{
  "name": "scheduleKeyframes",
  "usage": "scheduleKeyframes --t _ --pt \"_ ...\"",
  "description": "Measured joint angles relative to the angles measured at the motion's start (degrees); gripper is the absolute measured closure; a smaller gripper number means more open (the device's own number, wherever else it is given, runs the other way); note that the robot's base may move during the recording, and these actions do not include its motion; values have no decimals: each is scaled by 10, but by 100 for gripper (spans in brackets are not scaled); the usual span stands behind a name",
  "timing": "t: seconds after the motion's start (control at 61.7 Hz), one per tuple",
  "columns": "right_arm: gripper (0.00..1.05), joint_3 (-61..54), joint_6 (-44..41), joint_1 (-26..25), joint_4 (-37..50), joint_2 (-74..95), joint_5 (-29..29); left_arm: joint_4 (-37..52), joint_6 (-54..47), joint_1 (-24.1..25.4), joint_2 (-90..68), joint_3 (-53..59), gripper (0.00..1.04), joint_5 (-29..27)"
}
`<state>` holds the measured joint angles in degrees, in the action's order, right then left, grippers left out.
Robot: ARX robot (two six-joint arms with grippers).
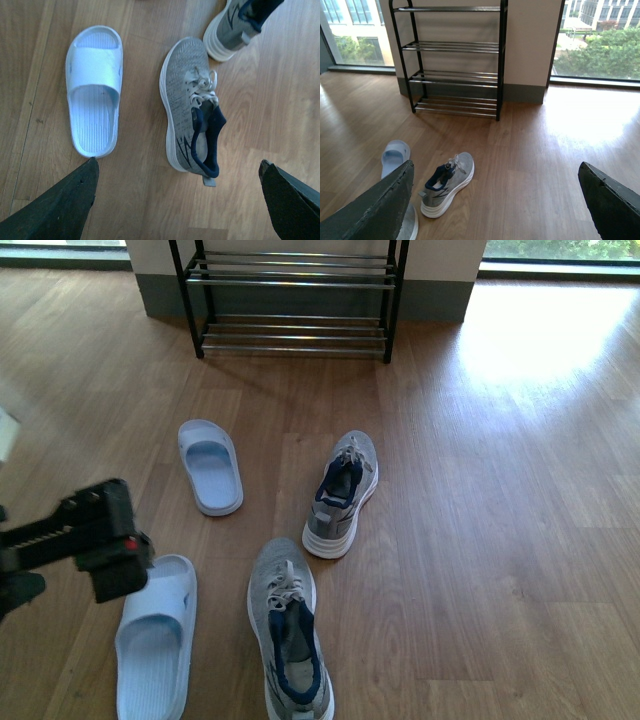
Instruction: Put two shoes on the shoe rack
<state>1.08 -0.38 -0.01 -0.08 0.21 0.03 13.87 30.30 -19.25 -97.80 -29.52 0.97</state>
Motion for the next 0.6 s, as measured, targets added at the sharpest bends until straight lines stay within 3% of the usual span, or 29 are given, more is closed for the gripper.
scheduleKeyframes --t 0.194,0.599 --pt "9 0 0 0 0 0 0 -21 -35 -30 -147 -98 9 1" --pt "9 0 0 0 0 0 0 -77 -50 -41 -375 -267 9 16"
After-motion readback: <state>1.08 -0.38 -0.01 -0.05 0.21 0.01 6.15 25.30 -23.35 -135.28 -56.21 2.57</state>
